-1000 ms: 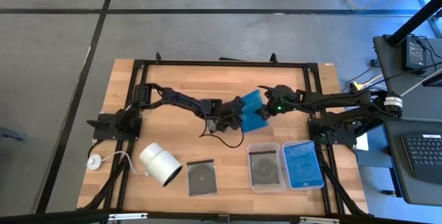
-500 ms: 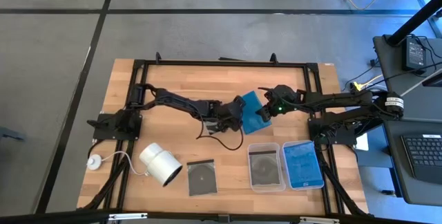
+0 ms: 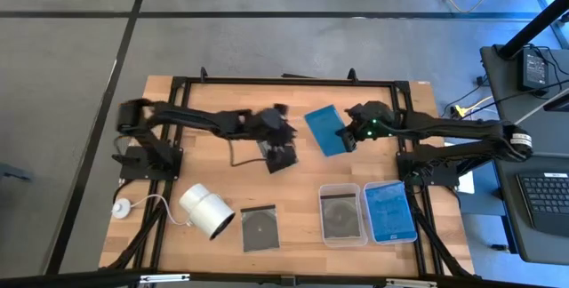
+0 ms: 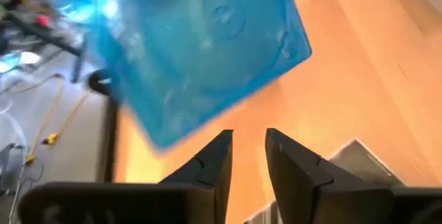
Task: Pick & place jewel cases by type
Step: Put the blue CD case into the right transparent bin
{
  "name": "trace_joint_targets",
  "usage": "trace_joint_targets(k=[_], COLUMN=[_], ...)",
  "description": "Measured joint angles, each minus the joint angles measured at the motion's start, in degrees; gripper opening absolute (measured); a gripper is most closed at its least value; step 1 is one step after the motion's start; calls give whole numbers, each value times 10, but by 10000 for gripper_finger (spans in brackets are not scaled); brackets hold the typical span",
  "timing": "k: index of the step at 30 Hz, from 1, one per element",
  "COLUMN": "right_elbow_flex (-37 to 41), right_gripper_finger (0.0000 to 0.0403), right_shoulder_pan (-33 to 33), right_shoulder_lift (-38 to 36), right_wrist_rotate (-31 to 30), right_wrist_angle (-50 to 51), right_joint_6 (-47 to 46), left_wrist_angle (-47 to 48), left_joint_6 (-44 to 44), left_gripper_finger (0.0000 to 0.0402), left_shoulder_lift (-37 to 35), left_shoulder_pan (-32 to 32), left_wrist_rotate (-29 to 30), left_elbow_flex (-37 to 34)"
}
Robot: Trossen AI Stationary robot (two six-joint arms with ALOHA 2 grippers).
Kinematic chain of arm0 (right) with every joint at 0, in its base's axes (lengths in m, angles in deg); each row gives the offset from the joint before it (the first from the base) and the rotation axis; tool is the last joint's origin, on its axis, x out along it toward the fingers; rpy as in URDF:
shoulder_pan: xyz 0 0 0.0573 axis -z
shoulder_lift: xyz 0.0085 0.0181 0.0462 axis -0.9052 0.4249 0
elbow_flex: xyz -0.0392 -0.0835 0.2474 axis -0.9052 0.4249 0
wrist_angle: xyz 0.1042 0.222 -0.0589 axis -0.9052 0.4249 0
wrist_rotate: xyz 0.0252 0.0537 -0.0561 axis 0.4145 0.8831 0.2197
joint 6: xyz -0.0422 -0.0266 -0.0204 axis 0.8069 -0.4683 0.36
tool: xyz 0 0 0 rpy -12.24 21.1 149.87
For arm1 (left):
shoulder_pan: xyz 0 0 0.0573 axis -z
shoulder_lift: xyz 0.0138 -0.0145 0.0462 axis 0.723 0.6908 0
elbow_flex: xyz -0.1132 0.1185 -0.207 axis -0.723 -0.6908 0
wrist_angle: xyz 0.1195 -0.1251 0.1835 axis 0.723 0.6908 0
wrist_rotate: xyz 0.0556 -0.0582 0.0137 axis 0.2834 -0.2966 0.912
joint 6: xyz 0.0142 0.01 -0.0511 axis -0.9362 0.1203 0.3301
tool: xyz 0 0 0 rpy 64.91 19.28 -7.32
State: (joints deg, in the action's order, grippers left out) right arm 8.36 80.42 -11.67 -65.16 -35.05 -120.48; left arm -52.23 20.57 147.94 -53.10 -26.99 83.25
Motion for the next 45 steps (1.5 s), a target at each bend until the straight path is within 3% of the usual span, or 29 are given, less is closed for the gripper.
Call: trace_joint_targets(k=[7,13,19,30,36,45], right_elbow_flex=[-133,-248,-328,-361,-361,-361], right_gripper_finger=[26,26,26,31,26,29], right_shoulder_pan=[-49,-130,-229,-382,-473,-625], right_shoulder_lift=[-42,-43,-43,-41,-39,-8], right_wrist_rotate=[-53,-45,-6,59,-15,-72], right_wrist_angle=[199,388,452,566,568,617], right_joint_6=[-38,-192,-325,-688,-762,-917], left_wrist_angle=[-180,-252,-295,-307,-305,-329], left_joint_6=[54,63,57,95,108,131], left_gripper_finger=[52,49,54,52,53,48], left_shoulder_lift=[-169,-274,-348,-377,-376,-376], left_shoulder_pan=[-46,-75,-110,-163,-164,-164], left_wrist_rotate=[-17,-23,-23,-23,-23,-23], left_elbow_flex=[-193,-311,-385,-441,-445,-445])
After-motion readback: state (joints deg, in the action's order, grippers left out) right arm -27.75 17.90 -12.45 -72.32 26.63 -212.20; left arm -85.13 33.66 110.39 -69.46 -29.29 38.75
